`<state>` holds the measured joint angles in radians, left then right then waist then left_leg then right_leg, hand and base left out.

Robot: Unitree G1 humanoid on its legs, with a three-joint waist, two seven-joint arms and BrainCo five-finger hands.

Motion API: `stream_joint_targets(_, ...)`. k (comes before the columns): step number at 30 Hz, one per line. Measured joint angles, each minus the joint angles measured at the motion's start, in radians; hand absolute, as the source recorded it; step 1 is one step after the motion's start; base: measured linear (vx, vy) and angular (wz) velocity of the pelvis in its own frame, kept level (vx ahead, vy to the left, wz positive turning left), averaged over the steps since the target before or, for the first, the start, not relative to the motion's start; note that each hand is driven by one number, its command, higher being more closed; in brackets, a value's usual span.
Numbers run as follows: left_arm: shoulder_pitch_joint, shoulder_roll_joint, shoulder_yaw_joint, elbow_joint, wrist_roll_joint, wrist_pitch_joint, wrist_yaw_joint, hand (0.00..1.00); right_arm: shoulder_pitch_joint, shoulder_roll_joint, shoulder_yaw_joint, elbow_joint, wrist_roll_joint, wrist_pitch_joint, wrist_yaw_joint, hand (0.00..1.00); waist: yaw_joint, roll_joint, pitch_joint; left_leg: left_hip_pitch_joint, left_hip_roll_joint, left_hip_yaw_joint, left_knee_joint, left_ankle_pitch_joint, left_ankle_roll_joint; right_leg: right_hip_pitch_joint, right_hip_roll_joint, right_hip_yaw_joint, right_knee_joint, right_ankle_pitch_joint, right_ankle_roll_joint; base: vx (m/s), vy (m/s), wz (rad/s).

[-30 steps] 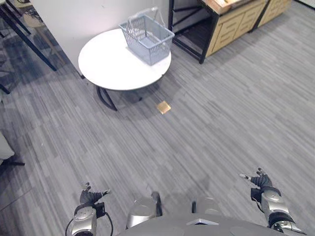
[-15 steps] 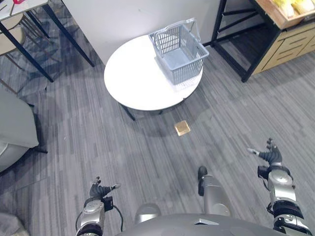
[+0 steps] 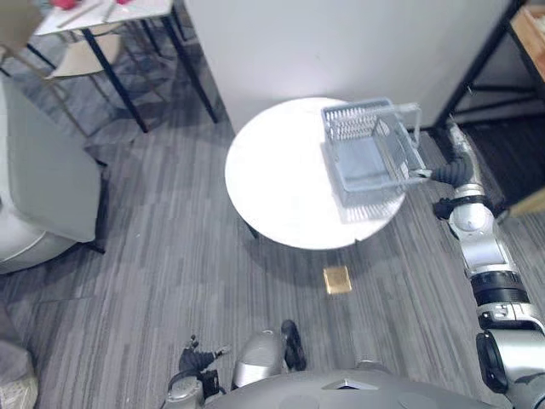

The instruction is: Pick vegetable in the basket

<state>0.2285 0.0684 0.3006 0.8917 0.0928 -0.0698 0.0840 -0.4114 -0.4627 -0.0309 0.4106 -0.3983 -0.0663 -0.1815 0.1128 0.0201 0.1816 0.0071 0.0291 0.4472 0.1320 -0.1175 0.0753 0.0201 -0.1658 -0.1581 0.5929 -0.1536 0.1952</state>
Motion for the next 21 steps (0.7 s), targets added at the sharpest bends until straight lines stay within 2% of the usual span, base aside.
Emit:
stream_joint_targets(1, -0.002, 0.011, -0.013, 0.002, 0.006, 0.002, 0.000, 0.00, -0.006, 0.000, 0.011, 0.001, -0.010, 0.000, 0.001, 0.00, -0.004, -0.011, 0.002, 0.014, -0.005, -0.020, -0.012, -0.002, 0.001, -0.052, -0.009, 0.025, 0.104, 0.018, 0.025, 0.40, -0.083, 1.13)
stream_joint_targets(2, -0.011, 0.035, -0.037, 0.018, 0.015, 0.010, 0.001, 0.00, -0.017, 0.000, 0.042, 0.004, -0.029, 0.000, 0.003, 0.00, -0.009, -0.029, 0.001, 0.035, -0.011, -0.067, -0.024, -0.003, 0.000, -0.146, -0.017, 0.073, 0.275, -0.003, 0.008, 0.32, -0.112, 0.97)
stream_joint_targets(3, -0.016, 0.038, -0.044, 0.028, 0.015, 0.016, 0.001, 0.00, -0.022, 0.000, 0.054, 0.010, -0.041, 0.000, 0.003, 0.00, -0.010, -0.029, 0.002, 0.056, -0.009, -0.088, -0.033, -0.002, -0.002, -0.175, -0.027, 0.075, 0.294, -0.036, -0.023, 0.37, -0.154, 0.89)
stream_joint_targets(4, -0.016, 0.038, -0.046, 0.030, 0.015, 0.016, 0.001, 0.00, -0.023, 0.000, 0.059, 0.011, -0.044, 0.000, 0.003, 0.00, -0.010, -0.027, 0.002, 0.067, -0.005, -0.101, -0.036, -0.001, -0.002, -0.189, -0.035, 0.075, 0.284, -0.048, -0.045, 0.28, -0.148, 0.74)
stream_joint_targets(5, -0.018, 0.038, -0.046, 0.033, 0.015, 0.015, 0.001, 0.00, -0.026, -0.005, 0.072, 0.017, -0.057, -0.002, 0.005, 0.00, -0.014, -0.019, 0.000, 0.085, 0.012, -0.134, -0.041, -0.005, -0.013, -0.212, -0.049, 0.068, 0.204, -0.071, -0.091, 0.35, -0.276, 0.78)
stream_joint_targets(6, -0.026, 0.039, -0.046, 0.033, 0.015, 0.014, 0.001, 0.00, -0.028, -0.026, 0.088, 0.021, -0.058, -0.003, 0.012, 0.00, -0.015, -0.008, -0.002, 0.084, 0.037, -0.164, -0.041, -0.010, -0.032, -0.240, -0.049, 0.067, 0.100, -0.076, -0.108, 0.29, -0.290, 0.86)
stream_joint_targets(8, -0.034, 0.045, -0.045, 0.033, 0.016, 0.014, 0.001, 0.00, -0.043, -0.033, 0.088, 0.047, -0.058, -0.005, 0.022, 0.00, -0.017, 0.000, 0.003, 0.080, 0.071, -0.194, -0.042, -0.006, -0.064, -0.259, -0.048, 0.068, -0.062, -0.057, -0.099, 0.17, -0.251, 0.60)
stream_joint_targets(9, -0.035, 0.060, -0.047, 0.034, 0.016, 0.014, 0.000, 0.00, -0.064, -0.033, 0.089, 0.085, -0.058, -0.003, 0.029, 0.00, -0.016, -0.010, 0.003, 0.079, 0.098, -0.213, -0.043, -0.008, -0.107, -0.259, -0.048, 0.083, -0.259, 0.055, -0.117, 0.16, -0.296, 0.45)
stream_joint_targets(10, -0.034, 0.069, -0.047, 0.034, 0.016, 0.014, 0.000, 0.00, -0.067, -0.034, 0.089, 0.090, -0.058, -0.001, 0.031, 0.00, -0.014, -0.025, 0.001, 0.080, 0.100, -0.218, -0.043, -0.012, -0.127, -0.261, -0.052, 0.099, -0.321, 0.134, -0.118, 0.31, -0.582, 0.64)
stream_joint_targets(11, -0.036, 0.097, -0.048, 0.040, 0.018, 0.015, 0.000, 0.00, -0.066, -0.038, 0.094, 0.090, -0.061, -0.001, 0.035, 0.00, -0.016, -0.072, 0.001, 0.083, 0.088, -0.242, -0.044, -0.035, -0.183, -0.253, -0.075, 0.121, -0.367, 0.241, -0.067, 0.18, -0.366, 0.41)
stream_joint_targets(12, -0.038, 0.099, -0.047, 0.041, 0.018, 0.015, 0.001, 0.00, -0.068, -0.040, 0.098, 0.091, -0.063, 0.001, 0.039, 0.00, -0.009, -0.076, 0.000, 0.081, 0.096, -0.244, -0.045, -0.032, -0.193, -0.251, -0.070, 0.123, -0.374, 0.201, -0.047, 0.22, -0.477, 0.21)
stream_joint_targets(13, -0.044, 0.077, -0.049, 0.043, 0.019, 0.014, 0.000, 0.00, -0.095, -0.063, 0.127, 0.097, -0.075, 0.001, 0.045, 0.00, 0.003, -0.047, 0.002, 0.075, 0.137, -0.240, -0.045, -0.031, -0.200, -0.249, -0.033, 0.106, -0.404, 0.186, -0.069, 0.17, -0.380, -0.08)
stream_joint_targets(15, -0.052, 0.037, -0.056, 0.041, 0.039, 0.004, -0.002, 0.00, -0.118, -0.105, 0.160, 0.100, -0.088, 0.006, 0.053, 0.00, -0.009, -0.009, 0.001, 0.042, 0.183, -0.238, -0.076, 0.006, -0.203, -0.248, 0.016, 0.063, -0.462, 0.209, -0.096, 0.15, -0.356, 0.08)
stream_joint_targets(16, -0.054, 0.032, -0.056, 0.040, 0.040, -0.001, -0.002, 0.00, -0.124, -0.113, 0.163, 0.109, -0.093, 0.006, 0.057, 0.00, -0.012, -0.001, 0.000, 0.042, 0.192, -0.238, -0.087, 0.025, -0.212, -0.248, 0.025, 0.056, -0.471, 0.212, -0.100, 0.06, -0.157, 0.17)
stream_joint_targets(19, -0.054, 0.032, -0.063, 0.034, 0.040, -0.014, -0.001, 0.00, -0.145, -0.141, 0.177, 0.151, -0.096, 0.006, 0.061, 0.00, -0.011, -0.003, 0.006, 0.012, 0.201, -0.239, -0.096, 0.050, -0.227, -0.248, 0.038, 0.033, -0.504, 0.229, -0.107, 0.02, -0.126, 0.21)
stream_joint_targets(21, -0.054, 0.033, -0.065, 0.034, 0.039, -0.016, 0.001, 0.00, -0.163, -0.144, 0.197, 0.175, -0.096, 0.005, 0.061, 0.00, -0.007, -0.004, 0.008, -0.018, 0.195, -0.239, -0.099, 0.042, -0.240, -0.247, 0.035, 0.031, -0.583, 0.284, -0.100, -0.04, 0.020, 0.08)
